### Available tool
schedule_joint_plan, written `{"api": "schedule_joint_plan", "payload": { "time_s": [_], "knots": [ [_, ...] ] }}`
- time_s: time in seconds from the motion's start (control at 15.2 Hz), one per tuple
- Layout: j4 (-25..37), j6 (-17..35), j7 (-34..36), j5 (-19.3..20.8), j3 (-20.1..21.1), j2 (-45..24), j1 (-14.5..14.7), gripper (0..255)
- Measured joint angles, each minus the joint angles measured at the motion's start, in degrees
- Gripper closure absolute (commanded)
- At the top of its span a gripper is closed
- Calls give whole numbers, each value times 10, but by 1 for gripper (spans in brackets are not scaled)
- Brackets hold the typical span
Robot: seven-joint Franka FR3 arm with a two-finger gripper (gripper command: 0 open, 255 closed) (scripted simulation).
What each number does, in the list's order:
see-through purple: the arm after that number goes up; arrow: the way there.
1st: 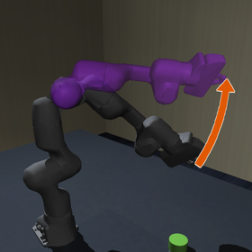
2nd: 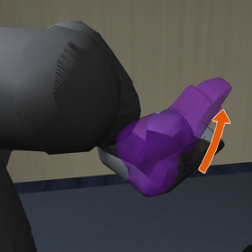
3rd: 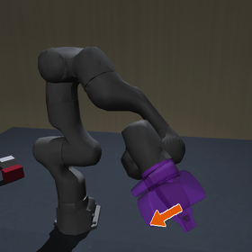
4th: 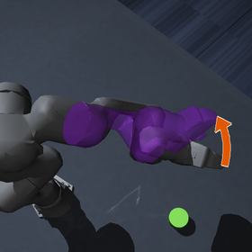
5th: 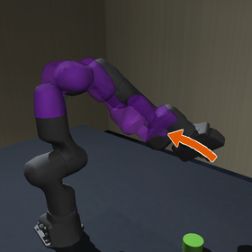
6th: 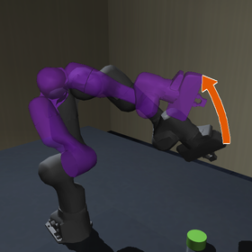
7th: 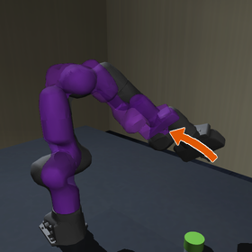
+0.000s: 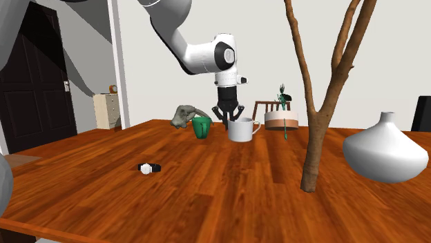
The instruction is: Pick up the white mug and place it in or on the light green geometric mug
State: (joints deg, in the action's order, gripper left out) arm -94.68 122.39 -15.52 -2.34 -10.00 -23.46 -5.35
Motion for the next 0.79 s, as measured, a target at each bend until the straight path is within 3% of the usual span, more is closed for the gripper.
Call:
{"api": "schedule_joint_plan", "payload": {
  "time_s": [0.79],
  "knots": [
    [63,-85,3,5,-2,21,1,255]
  ]
}}
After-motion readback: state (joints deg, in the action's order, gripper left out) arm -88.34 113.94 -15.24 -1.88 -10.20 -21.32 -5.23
